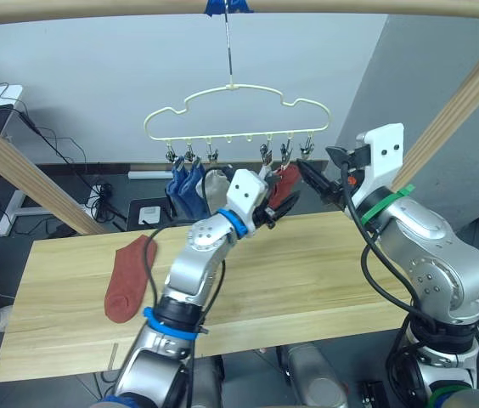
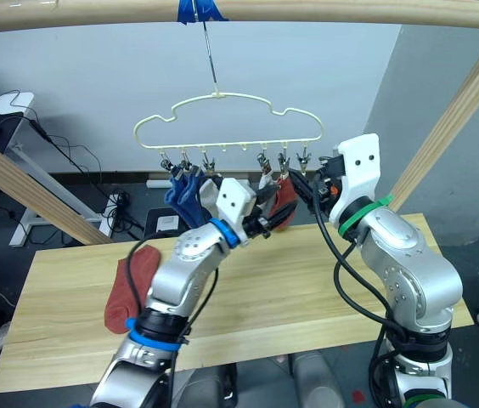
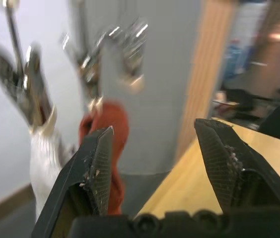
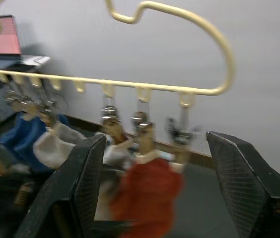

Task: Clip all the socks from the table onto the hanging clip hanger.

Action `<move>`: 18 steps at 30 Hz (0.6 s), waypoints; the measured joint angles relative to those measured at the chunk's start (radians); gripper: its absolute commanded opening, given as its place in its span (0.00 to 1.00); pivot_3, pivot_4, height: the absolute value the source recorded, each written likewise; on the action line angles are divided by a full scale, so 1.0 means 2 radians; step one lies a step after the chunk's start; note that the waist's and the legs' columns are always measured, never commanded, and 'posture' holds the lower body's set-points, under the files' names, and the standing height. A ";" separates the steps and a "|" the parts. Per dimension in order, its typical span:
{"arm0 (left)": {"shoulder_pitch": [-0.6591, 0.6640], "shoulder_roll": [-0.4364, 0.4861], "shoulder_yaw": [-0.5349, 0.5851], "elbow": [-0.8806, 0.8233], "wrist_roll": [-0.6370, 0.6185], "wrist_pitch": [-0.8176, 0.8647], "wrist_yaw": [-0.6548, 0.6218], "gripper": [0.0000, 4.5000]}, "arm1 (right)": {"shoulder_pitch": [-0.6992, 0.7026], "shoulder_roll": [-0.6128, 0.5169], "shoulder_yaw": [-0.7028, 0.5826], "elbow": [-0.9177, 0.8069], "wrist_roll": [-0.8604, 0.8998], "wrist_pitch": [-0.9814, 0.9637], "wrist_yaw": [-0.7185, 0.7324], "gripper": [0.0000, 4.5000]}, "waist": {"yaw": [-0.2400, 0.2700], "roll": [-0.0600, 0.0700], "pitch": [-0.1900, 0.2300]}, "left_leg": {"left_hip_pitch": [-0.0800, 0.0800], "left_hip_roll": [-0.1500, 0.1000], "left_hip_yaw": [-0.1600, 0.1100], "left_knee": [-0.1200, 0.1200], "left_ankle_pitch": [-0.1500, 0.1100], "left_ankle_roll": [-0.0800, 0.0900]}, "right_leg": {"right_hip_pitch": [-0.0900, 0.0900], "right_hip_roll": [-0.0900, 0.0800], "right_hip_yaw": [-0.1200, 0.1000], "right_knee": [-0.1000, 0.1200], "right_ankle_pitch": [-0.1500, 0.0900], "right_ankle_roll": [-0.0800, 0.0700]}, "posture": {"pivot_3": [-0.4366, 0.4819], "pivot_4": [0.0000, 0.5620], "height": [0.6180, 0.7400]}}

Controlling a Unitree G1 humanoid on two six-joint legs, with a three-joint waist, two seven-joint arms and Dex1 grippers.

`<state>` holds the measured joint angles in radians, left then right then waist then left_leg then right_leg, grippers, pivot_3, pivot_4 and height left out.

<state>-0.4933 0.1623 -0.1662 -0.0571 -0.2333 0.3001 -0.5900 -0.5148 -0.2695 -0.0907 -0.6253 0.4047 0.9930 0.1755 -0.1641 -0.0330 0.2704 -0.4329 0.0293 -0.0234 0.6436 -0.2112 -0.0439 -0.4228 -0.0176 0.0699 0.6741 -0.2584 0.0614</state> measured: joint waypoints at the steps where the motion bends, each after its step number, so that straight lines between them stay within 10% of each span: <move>1: 0.005 0.012 0.003 -0.013 -0.008 0.008 -0.010 0.64 | 0.001 0.000 0.004 0.001 -0.005 -0.006 -0.002 0.75 | 0.000 0.000 0.000 | 0.000 0.000 0.000 0.000 0.000 0.000 | 0.000 0.000 0.000 0.000 0.000 0.000 | 0.23 0.42 1.00; 8: 0.012 0.094 0.037 -0.079 -0.058 0.063 -0.061 0.65 | 0.004 0.007 0.020 0.041 -0.037 -0.044 -0.019 0.48 | 0.000 0.000 0.000 | 0.000 0.000 0.000 0.000 0.000 0.000 | 0.000 0.000 0.000 0.000 0.000 0.000 | 0.26 0.42 1.00; 18: 0.012 0.116 0.044 -0.093 -0.061 0.076 -0.071 0.65 | -0.010 0.027 0.039 0.110 -0.070 -0.068 -0.037 0.48 | 0.004 0.000 0.000 | 0.000 0.000 0.000 0.000 0.000 0.000 | 0.000 0.000 0.000 0.000 0.000 0.000 | 0.28 0.40 1.00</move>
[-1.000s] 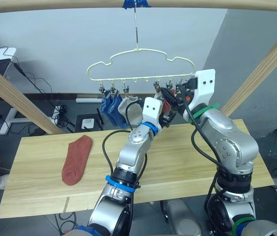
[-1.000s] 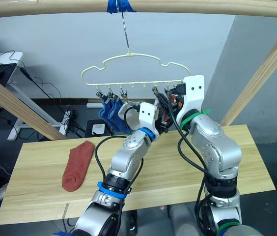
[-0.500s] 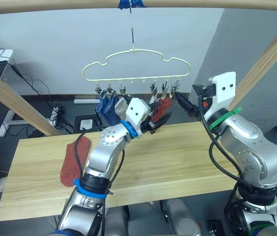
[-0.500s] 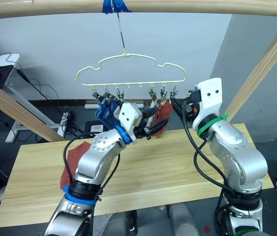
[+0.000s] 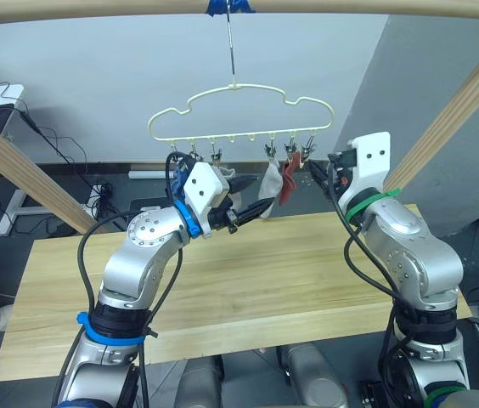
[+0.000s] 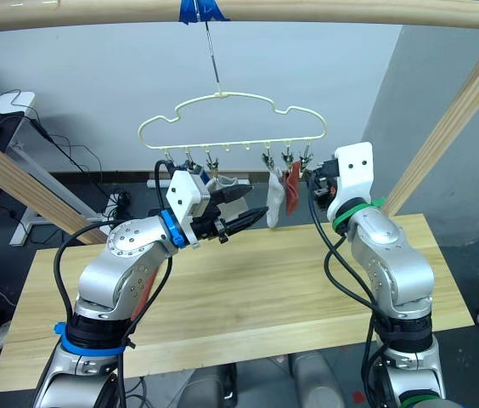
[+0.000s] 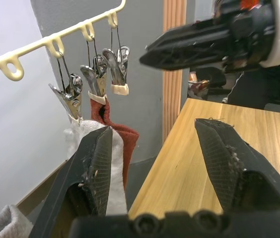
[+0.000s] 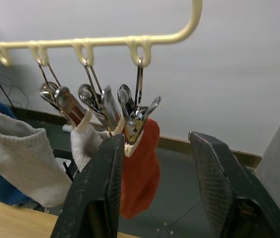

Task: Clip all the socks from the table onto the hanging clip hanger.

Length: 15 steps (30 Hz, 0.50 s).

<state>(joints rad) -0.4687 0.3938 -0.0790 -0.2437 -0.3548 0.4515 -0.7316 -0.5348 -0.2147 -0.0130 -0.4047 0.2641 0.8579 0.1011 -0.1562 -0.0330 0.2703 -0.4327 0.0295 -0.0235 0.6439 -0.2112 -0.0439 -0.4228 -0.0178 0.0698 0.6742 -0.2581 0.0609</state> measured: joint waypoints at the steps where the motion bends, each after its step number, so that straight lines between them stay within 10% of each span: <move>1: 0.000 0.000 0.000 0.000 0.000 0.000 0.000 0.65 | -0.002 0.001 0.002 0.007 -0.004 -0.002 -0.001 0.48 | 0.000 0.000 0.000 | 0.000 0.000 0.000 0.000 0.000 0.000 | 0.000 0.000 0.000 0.000 0.000 0.000 | 0.28 0.40 1.00; 15: -0.001 0.003 0.000 0.000 0.001 -0.003 -0.002 0.65 | -0.040 0.034 0.017 0.085 -0.038 -0.063 -0.011 0.48 | 0.005 0.000 0.000 | 0.000 0.000 0.000 0.000 0.000 0.000 | 0.000 0.000 0.000 0.000 0.001 -0.002 | 0.28 0.37 1.00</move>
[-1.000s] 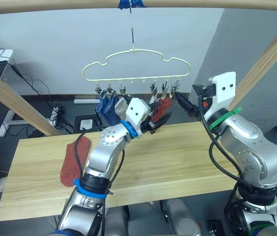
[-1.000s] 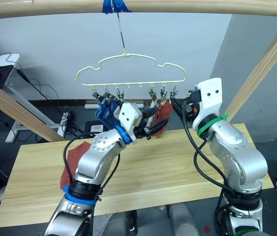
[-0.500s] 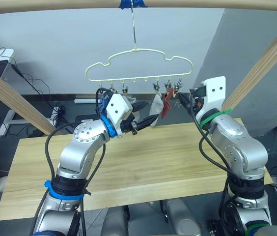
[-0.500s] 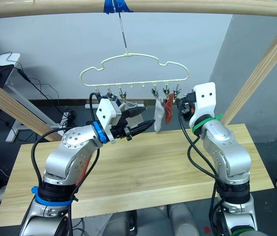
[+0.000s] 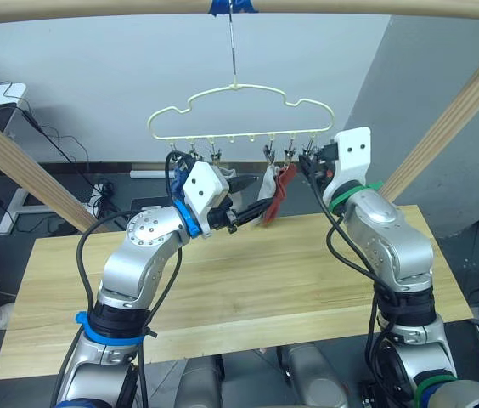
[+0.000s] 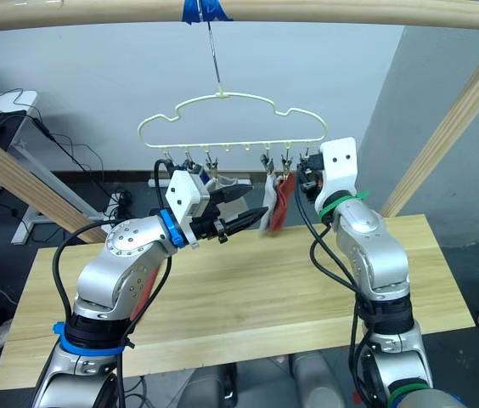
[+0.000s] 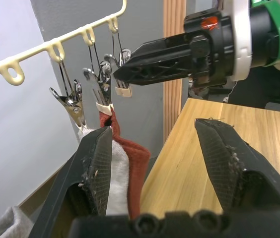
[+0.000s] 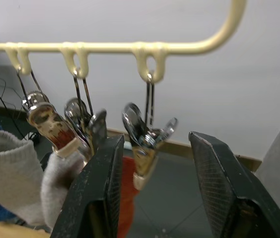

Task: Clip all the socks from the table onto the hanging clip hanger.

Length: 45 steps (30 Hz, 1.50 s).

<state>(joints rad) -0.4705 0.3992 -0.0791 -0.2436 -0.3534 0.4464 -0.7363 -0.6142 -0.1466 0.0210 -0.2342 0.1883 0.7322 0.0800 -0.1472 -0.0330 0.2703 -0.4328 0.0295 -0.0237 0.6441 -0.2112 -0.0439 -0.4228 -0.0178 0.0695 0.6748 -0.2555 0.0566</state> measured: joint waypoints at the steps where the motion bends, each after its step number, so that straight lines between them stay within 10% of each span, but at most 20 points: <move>1: 0.000 0.000 0.000 0.000 0.000 0.000 0.000 0.65 | -0.001 0.003 0.000 0.004 -0.003 -0.003 -0.001 0.48 | 0.001 0.000 0.000 | 0.000 0.000 0.000 0.000 0.000 0.000 | 0.000 0.000 0.000 0.000 0.000 0.000 | 0.29 0.37 1.00; 45: 0.000 0.004 0.000 0.015 0.012 -0.031 -0.009 0.65 | -0.017 0.083 -0.012 0.039 -0.045 -0.034 -0.079 0.48 | 0.000 0.000 -0.002 | 0.000 0.000 0.000 0.001 0.000 0.000 | 0.000 0.000 0.000 0.002 0.000 0.000 | 0.26 0.32 1.00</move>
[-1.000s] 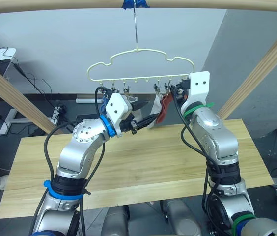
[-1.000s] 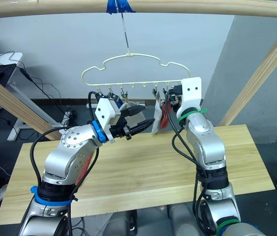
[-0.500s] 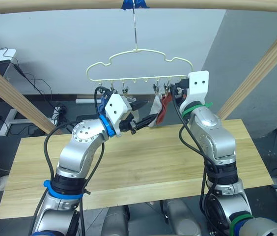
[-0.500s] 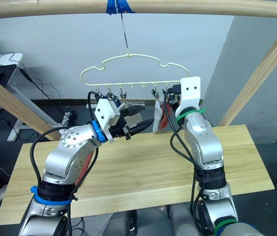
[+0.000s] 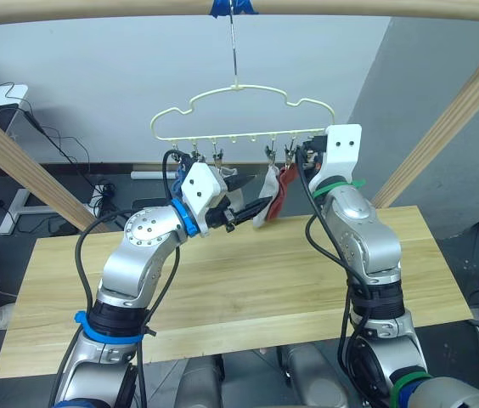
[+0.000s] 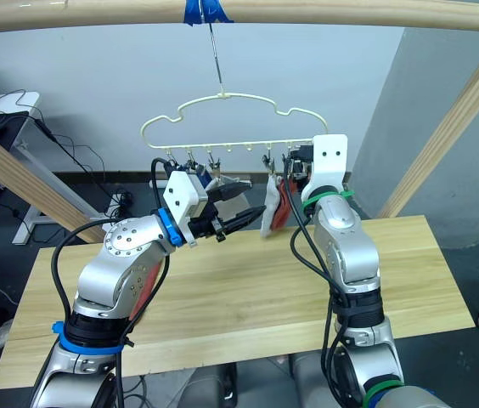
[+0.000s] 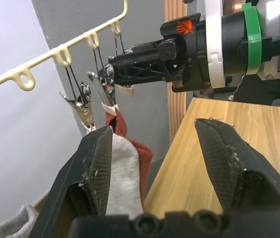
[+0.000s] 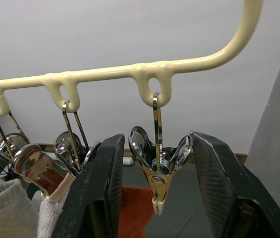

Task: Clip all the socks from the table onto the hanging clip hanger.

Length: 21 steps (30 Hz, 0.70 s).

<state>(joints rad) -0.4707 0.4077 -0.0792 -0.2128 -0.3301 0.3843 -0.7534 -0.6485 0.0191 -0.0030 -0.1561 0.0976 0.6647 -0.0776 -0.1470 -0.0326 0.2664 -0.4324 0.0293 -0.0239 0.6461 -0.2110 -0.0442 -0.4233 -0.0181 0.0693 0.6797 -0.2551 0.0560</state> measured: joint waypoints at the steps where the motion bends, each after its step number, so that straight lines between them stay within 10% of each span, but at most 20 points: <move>1: 0.000 0.000 0.000 0.001 0.000 0.000 0.000 0.65 | 0.000 0.001 0.001 0.000 0.000 0.000 -0.001 0.48 | 0.000 0.000 0.000 | 0.000 0.000 0.000 0.000 0.000 0.000 | 0.000 0.000 0.000 0.000 0.000 0.000 | 0.26 0.32 1.00; 21: 0.000 0.000 -0.002 0.017 0.009 -0.023 -0.002 0.65 | 0.000 0.007 0.008 0.000 -0.003 -0.001 -0.007 0.48 | -0.012 0.000 -0.010 | 0.000 0.000 0.000 0.000 0.000 0.000 | 0.000 0.000 0.000 0.000 0.000 0.000 | 0.24 0.28 1.00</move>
<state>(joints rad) -0.4702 0.4074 -0.0839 -0.1782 -0.3114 0.3382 -0.7582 -0.6477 0.0340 0.0123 -0.1564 0.0911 0.6620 -0.0906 -0.1702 -0.0326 0.2457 -0.4322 0.0293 -0.0240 0.6464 -0.2109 -0.0442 -0.4233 -0.0181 0.0693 0.6805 -0.2550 0.0559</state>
